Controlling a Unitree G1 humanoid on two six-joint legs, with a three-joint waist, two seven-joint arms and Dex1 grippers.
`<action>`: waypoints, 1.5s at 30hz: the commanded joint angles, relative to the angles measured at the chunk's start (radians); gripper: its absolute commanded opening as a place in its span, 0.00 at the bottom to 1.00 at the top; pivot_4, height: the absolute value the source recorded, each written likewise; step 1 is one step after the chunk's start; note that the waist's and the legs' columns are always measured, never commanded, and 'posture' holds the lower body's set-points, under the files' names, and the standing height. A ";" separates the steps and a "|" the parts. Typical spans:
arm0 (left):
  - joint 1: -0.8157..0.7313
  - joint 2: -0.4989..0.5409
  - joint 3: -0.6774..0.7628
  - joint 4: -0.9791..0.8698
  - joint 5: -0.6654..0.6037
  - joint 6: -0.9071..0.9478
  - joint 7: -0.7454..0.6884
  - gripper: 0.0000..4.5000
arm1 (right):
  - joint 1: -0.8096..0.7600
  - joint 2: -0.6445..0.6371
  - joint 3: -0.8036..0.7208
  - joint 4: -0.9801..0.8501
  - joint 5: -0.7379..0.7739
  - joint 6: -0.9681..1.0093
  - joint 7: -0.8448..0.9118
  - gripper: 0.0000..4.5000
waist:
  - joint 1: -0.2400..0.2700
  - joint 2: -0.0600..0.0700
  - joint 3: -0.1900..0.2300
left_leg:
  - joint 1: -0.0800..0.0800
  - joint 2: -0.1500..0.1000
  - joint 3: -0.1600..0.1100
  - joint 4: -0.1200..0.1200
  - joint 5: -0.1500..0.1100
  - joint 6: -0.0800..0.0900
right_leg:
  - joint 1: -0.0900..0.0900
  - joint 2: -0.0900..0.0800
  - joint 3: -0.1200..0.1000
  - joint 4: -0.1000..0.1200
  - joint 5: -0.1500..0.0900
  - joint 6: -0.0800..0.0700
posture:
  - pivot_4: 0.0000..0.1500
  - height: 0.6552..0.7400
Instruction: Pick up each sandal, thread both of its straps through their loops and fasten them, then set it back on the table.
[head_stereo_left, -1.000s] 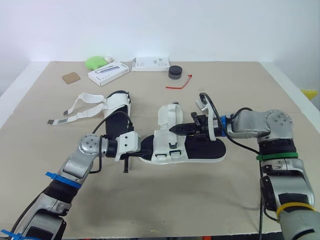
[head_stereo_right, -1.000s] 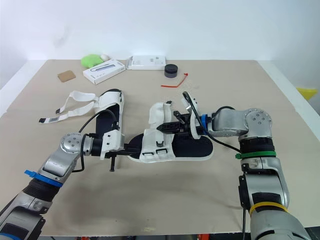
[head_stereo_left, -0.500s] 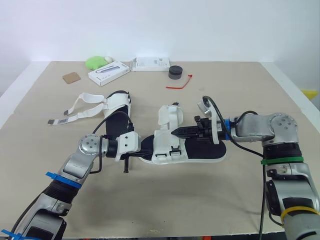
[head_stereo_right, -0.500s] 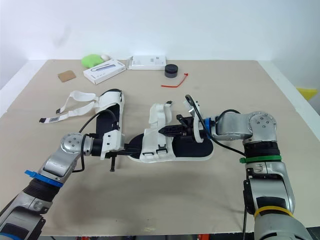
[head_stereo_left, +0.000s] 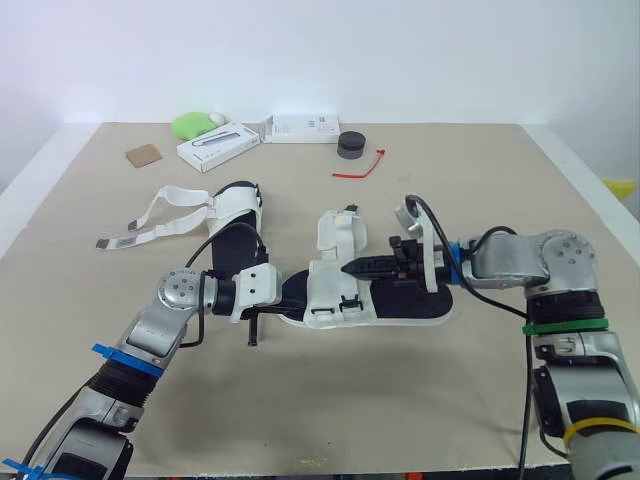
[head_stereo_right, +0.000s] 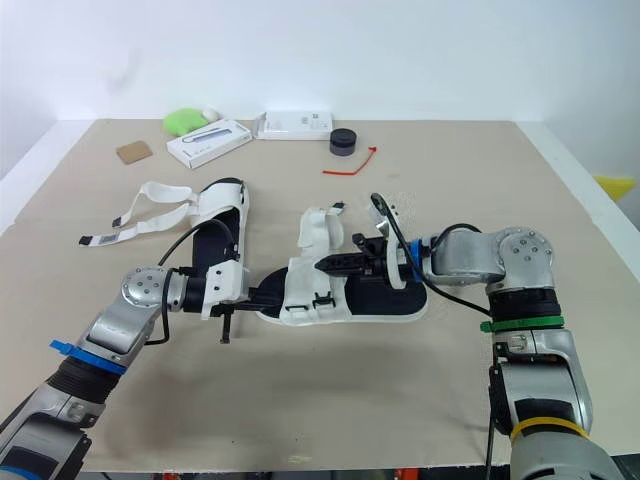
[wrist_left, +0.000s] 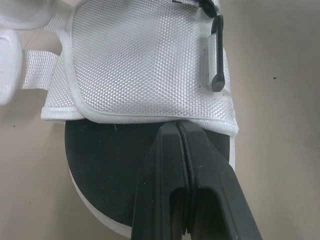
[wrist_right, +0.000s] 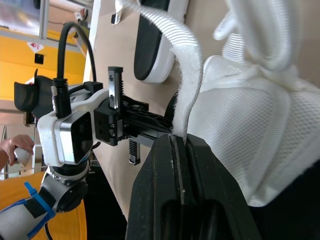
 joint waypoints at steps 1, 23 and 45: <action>0.021 0.007 -0.031 0.007 0.029 0.002 -0.004 0.00 | -0.002 -0.010 0.002 -0.038 0.023 0.002 0.015 0.03 | 0.000 0.000 0.000 | 0.000 0.000 0.000 0.000 0.000 0.000 | 0.000 0.000 0.000 0.000 0.000 0.000 | 1.00 1.00; 0.017 0.001 -0.043 0.017 0.034 -0.007 0.012 0.00 | 0.032 -0.119 0.122 -0.129 0.023 -0.033 0.021 0.03 | 0.001 0.000 -0.002 | 0.000 0.000 0.001 0.000 -0.002 0.004 | 0.000 0.000 0.000 -0.001 -0.001 0.001 | 1.00 1.00; 0.015 -0.003 -0.048 0.027 0.034 -0.007 0.015 0.00 | -0.015 -0.099 0.098 -0.195 0.023 -0.086 -0.006 0.03 | 0.001 -0.001 -0.002 | 0.001 0.000 0.003 0.000 -0.002 0.004 | 0.000 0.000 0.002 -0.001 -0.001 0.001 | 1.00 1.00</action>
